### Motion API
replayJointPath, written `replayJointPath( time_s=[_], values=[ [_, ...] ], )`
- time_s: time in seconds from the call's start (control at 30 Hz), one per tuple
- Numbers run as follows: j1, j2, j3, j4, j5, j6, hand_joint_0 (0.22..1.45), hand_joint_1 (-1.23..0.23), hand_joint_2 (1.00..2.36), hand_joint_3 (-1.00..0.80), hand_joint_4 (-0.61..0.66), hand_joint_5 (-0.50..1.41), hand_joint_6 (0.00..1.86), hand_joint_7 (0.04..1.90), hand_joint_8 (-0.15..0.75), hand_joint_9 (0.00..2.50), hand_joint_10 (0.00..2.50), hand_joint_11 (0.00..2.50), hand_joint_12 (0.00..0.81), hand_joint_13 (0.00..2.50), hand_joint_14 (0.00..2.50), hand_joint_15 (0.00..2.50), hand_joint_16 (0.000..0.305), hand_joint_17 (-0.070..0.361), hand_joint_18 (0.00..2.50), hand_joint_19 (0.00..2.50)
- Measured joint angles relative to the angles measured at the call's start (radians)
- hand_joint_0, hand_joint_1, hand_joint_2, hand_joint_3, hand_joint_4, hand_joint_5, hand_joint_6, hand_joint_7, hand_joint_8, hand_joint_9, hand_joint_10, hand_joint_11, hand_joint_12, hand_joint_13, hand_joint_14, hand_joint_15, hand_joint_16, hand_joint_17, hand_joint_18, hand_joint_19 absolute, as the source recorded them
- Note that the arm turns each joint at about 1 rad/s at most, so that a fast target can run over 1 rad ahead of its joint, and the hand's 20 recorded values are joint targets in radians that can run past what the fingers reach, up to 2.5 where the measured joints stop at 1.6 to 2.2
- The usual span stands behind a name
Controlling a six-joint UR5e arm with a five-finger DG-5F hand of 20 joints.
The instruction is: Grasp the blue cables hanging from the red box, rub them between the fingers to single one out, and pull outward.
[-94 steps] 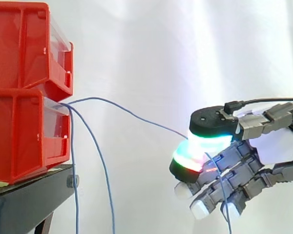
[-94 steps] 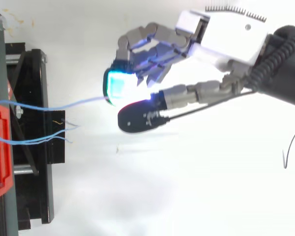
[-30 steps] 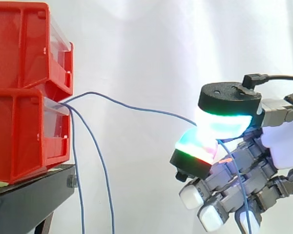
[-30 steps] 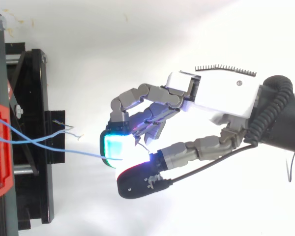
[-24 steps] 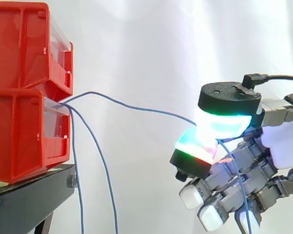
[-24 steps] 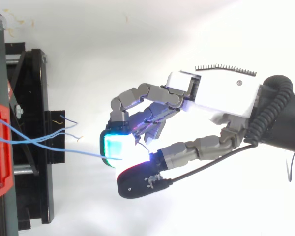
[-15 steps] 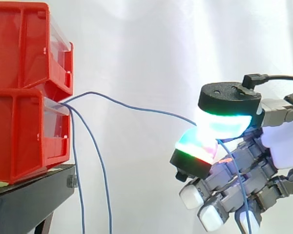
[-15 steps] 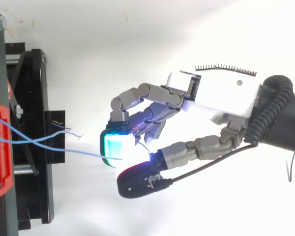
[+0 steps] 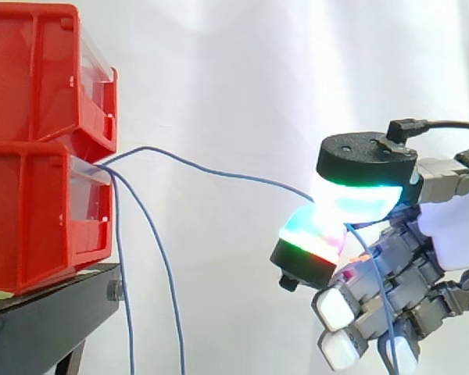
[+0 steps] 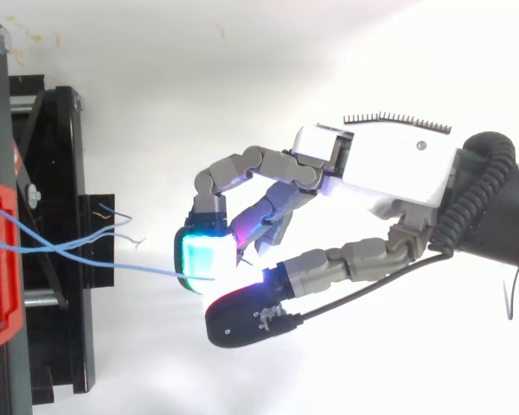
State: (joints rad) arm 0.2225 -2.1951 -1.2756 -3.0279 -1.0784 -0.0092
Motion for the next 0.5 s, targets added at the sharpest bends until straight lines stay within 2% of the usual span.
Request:
replayJointPath(
  time_s=[0.5],
  values=[
    [0.0,0.0,0.0,0.0,0.0,0.0,0.61,-0.79,1.01,-0.17,0.05,-0.07,0.79,1.22,0.271,0.97,0.01,0.5,0.422,0.83,0.01,0.43,0.056,0.126,0.85,0.71]
  ],
)
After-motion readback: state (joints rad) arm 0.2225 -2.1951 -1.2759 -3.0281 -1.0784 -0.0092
